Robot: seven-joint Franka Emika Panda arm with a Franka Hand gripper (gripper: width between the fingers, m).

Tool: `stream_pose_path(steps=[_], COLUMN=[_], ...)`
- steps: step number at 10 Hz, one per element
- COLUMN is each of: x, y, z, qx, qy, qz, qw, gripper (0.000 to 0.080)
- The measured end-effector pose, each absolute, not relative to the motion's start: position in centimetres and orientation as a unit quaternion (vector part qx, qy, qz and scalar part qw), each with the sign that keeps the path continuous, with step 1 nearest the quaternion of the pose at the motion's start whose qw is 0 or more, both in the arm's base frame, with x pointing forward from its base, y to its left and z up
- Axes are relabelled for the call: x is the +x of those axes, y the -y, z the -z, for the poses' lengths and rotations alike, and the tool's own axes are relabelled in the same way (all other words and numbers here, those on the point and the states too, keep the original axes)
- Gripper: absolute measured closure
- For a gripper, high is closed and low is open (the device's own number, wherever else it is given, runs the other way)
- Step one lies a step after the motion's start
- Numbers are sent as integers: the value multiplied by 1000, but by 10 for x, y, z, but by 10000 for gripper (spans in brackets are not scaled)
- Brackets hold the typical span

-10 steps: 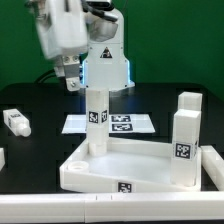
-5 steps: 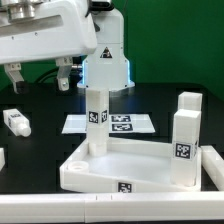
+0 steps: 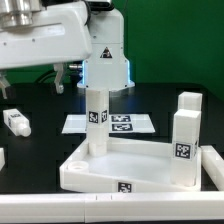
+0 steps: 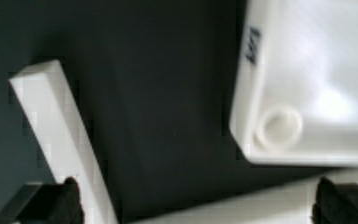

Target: Assemble desk

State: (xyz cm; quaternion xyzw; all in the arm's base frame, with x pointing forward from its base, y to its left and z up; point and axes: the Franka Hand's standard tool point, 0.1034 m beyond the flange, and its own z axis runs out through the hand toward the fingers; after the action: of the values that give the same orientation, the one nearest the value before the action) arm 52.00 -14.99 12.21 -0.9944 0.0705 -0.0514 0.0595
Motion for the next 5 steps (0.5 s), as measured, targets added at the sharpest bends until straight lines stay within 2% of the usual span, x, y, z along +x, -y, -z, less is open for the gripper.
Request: stream_pose_path(steps=[1, 2, 5], x=[509, 492, 493], y=[154, 159, 162], z=[-114, -102, -105], qx=[-996, -998, -994], qy=[-50, -4, 101], qz=[42, 41, 36], qw=[56, 39, 26], gripper=[151, 151, 151])
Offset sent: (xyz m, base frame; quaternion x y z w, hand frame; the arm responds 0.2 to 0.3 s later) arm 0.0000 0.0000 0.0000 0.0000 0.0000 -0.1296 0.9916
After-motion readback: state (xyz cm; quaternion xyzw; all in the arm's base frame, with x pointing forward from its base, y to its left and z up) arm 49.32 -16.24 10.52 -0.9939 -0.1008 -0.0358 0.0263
